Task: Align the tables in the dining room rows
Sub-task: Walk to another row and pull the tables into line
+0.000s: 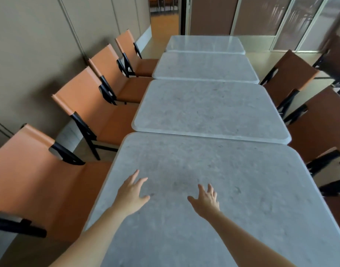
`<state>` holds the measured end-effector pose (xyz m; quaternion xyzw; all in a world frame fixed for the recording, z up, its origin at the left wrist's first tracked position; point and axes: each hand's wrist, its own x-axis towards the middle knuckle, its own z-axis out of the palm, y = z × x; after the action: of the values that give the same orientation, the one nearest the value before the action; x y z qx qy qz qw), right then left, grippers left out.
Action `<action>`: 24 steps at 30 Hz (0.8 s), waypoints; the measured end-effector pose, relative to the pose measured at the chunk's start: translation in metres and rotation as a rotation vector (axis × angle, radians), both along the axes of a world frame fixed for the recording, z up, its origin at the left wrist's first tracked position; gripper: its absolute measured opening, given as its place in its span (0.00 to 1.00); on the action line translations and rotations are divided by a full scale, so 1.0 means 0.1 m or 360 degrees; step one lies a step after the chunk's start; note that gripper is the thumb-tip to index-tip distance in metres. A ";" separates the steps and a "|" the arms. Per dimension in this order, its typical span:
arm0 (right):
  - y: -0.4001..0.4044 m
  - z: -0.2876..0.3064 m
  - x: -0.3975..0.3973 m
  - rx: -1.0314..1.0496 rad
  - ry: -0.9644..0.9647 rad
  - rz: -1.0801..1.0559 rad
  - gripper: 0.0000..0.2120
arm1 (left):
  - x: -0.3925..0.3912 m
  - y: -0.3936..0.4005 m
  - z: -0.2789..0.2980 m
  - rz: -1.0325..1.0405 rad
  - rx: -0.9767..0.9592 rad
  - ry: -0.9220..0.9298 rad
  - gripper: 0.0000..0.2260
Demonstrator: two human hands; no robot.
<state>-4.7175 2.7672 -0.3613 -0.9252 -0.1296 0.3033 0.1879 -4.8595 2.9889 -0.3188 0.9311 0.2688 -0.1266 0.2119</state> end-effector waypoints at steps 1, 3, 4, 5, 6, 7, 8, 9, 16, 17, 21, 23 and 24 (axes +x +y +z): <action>0.14 -0.02 0.12 -0.0032 -0.0038 0.0048 0.37 | 0.06 0.11 0.00 -0.0013 0.0019 -0.0032 0.29; 0.43 -0.09 0.36 -0.0052 -0.0138 0.0126 0.39 | 0.21 0.33 -0.07 0.0004 0.0066 -0.0099 0.29; 0.58 -0.15 0.49 -0.0047 -0.0199 0.0165 0.39 | 0.31 0.42 -0.14 0.0000 0.0100 -0.0094 0.29; 0.72 -0.21 0.62 -0.0044 -0.0255 0.0197 0.39 | 0.42 0.50 -0.24 -0.0020 0.0140 -0.0068 0.29; 0.86 -0.29 0.76 -0.0051 -0.0304 0.0225 0.39 | 0.55 0.57 -0.35 -0.0040 0.0169 -0.0030 0.30; 0.98 -0.38 0.89 -0.0065 -0.0352 0.0248 0.39 | 0.68 0.63 -0.47 -0.0048 0.0185 0.0012 0.30; 1.09 -0.48 1.02 -0.0089 -0.0393 0.0261 0.38 | 0.84 0.69 -0.58 -0.0052 0.0198 0.0037 0.30; 1.19 -0.59 1.13 -0.0110 -0.0436 0.0253 0.38 | 1.01 0.75 -0.69 -0.0056 0.0213 0.0037 0.30; 1.43 -1.11 1.20 -0.0142 -0.0871 0.0011 0.38 | 1.93 0.99 -1.38 0.0100 0.0361 -0.0065 0.33; 1.43 -1.13 1.22 -0.0146 -0.0945 0.0001 0.38 | 1.96 1.00 -1.45 0.0104 0.0402 -0.0080 0.32; 1.45 -1.22 1.27 -0.0217 -0.1045 0.0039 0.37 | 1.99 1.02 -1.54 0.0078 0.0432 -0.0070 0.31; 1.44 -1.21 1.25 -0.0200 -0.1013 0.0044 0.37 | 1.99 1.01 -1.53 0.0092 0.0431 -0.0076 0.32; 1.45 -1.19 1.26 -0.0183 -0.0984 0.0038 0.38 | 2.00 1.02 -1.52 0.0091 0.0413 -0.0073 0.32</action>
<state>-4.5917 2.9126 -0.4806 -0.9810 -0.1741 0.0167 0.0833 -4.6597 3.0904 -0.4706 0.9452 0.3045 -0.0633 0.0994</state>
